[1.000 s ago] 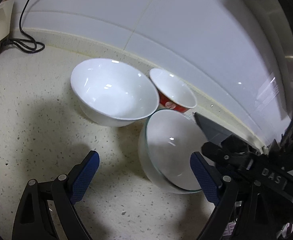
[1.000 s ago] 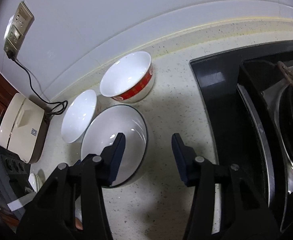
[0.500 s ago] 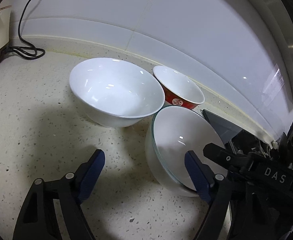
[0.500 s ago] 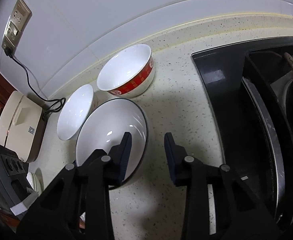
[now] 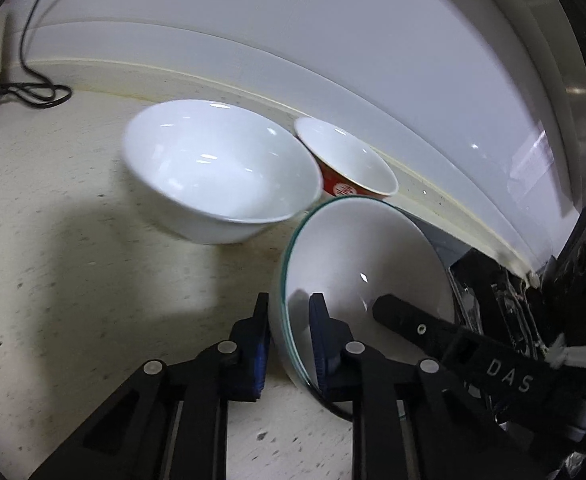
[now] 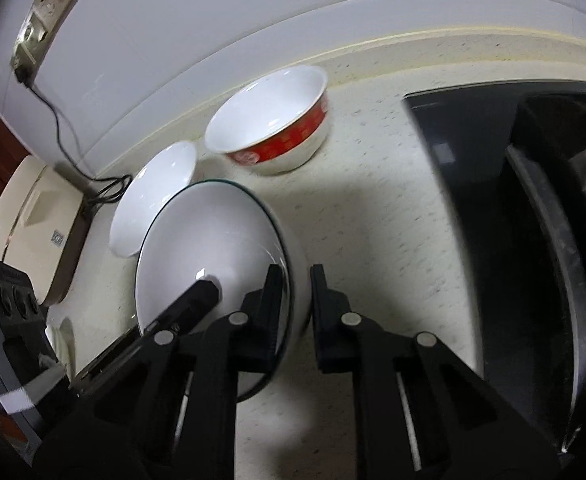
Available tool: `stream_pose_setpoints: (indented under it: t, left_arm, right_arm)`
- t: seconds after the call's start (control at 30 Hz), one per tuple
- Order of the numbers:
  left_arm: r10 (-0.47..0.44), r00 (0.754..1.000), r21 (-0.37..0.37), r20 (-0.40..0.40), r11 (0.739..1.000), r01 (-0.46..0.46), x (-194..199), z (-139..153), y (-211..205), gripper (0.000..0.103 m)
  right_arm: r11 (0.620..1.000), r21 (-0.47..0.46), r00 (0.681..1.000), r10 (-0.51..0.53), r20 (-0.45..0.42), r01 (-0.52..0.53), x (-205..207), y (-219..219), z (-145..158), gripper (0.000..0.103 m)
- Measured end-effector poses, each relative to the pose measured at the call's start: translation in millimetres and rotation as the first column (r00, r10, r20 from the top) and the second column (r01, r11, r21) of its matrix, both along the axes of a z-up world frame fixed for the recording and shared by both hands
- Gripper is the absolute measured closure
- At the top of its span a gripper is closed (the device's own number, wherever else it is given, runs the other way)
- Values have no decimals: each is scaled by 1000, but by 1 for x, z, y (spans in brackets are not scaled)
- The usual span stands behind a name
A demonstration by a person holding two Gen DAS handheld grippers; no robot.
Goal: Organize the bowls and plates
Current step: 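Close both tools on the rim of the green-rimmed bowl, then lift the bowl with both tools and carry it toward the plate stack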
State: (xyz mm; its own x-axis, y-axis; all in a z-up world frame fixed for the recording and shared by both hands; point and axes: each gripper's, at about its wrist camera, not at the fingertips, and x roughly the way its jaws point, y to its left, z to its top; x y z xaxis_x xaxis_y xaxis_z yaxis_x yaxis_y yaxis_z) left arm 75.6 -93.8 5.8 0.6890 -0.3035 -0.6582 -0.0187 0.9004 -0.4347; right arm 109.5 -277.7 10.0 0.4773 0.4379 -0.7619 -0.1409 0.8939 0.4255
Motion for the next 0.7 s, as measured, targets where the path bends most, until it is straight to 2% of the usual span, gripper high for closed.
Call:
stream_pose_setpoints:
  t: [0.13, 0.27, 0.43, 0.6, 0.7]
  left_arm:
    - [33, 999, 26, 4, 999, -33, -13, 4, 10, 84]
    - [77, 997, 6, 21, 997, -77, -23, 11, 22, 84]
    - [141, 989, 21, 46, 990, -142, -29, 20, 33, 85]
    - [224, 972, -2, 67, 975, -224, -51, 27, 63, 85]
    - [278, 958, 14, 64, 960, -279, -60, 29, 75, 85]
  right_arm:
    - [998, 36, 998, 56, -8, -55, -1, 11, -2, 87]
    - [992, 68, 995, 102, 1, -102, -4, 21, 0, 86]
    - [985, 95, 989, 147, 13, -147, -7, 36, 0, 86]
    - [970, 130, 979, 201, 45, -205, -16, 59, 3, 85]
    - [961, 142, 971, 231, 55, -237, -23, 76, 3, 85]
